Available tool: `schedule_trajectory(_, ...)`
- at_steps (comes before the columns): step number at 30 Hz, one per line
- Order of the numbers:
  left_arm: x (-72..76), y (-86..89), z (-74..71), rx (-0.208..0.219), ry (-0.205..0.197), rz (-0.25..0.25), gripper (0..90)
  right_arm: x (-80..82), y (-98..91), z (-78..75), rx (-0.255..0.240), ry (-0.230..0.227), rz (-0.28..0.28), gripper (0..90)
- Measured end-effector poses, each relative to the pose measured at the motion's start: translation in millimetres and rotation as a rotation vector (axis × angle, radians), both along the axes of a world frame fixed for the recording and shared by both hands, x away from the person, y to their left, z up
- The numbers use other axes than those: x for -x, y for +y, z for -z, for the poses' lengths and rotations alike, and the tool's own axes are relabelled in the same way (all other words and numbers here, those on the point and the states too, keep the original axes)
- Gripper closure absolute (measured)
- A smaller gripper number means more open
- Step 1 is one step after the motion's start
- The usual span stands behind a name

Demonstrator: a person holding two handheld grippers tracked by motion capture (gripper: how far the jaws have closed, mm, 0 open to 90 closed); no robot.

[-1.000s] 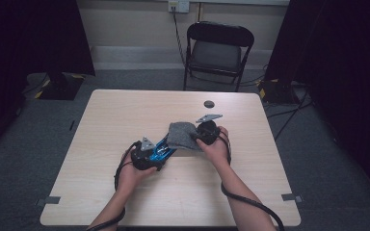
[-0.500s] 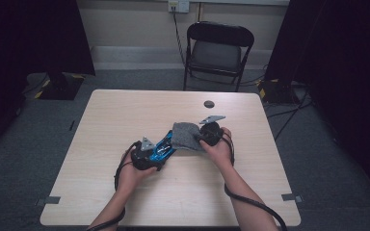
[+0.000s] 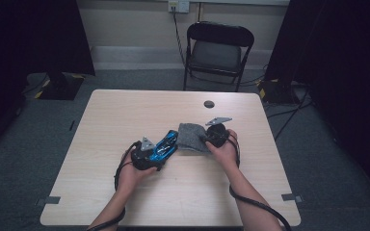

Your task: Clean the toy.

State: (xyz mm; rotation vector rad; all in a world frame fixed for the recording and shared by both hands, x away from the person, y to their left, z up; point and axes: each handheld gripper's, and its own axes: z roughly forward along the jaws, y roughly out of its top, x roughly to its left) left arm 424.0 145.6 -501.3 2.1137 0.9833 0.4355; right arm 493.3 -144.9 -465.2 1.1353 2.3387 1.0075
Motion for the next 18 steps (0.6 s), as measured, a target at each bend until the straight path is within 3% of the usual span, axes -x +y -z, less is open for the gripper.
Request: schedule_trajectory(18, 0.1, 0.0, 0.0, -0.001, 0.0, -0.001, 26.0, 2.1, -11.5, -1.1, 0.001, -0.012, 0.004, 72.6)
